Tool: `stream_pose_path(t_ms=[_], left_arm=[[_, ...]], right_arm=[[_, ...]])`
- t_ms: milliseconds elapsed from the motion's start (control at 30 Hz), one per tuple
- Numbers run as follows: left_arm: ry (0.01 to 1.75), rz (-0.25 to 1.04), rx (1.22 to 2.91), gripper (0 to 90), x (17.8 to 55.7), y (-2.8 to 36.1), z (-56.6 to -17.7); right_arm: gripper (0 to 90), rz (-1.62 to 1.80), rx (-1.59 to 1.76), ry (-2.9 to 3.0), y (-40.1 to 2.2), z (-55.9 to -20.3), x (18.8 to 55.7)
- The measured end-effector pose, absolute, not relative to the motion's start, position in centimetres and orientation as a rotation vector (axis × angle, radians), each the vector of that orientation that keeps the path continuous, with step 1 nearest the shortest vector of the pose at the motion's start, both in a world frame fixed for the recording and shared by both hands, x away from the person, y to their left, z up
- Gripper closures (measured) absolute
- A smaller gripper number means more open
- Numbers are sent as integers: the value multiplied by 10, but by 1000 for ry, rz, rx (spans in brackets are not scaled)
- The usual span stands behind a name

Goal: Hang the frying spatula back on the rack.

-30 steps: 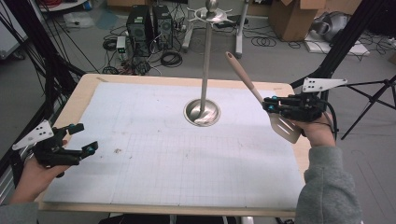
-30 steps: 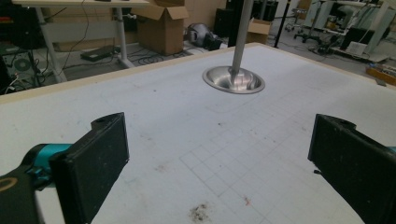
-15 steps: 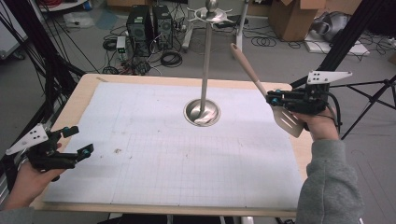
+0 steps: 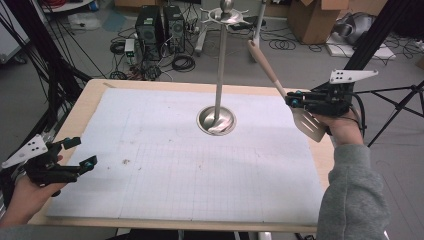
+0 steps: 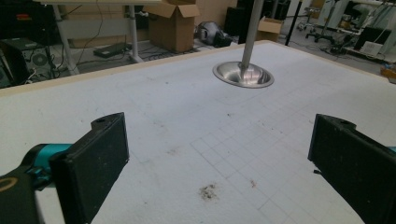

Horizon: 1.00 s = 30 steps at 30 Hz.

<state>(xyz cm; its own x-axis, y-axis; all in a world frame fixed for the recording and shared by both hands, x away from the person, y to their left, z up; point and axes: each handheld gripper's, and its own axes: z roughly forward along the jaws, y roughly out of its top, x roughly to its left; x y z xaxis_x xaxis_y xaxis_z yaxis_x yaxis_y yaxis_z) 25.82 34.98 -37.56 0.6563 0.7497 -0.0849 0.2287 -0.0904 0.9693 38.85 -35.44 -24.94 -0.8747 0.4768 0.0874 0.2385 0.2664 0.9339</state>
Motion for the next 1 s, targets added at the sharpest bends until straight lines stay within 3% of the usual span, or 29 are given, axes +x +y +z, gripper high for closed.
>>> stream_pose_path(t_ms=[1000], left_arm=[[851,542,1648,56,254,362,-380]], right_arm=[[774,1705,704,2256,-350,-225,404]])
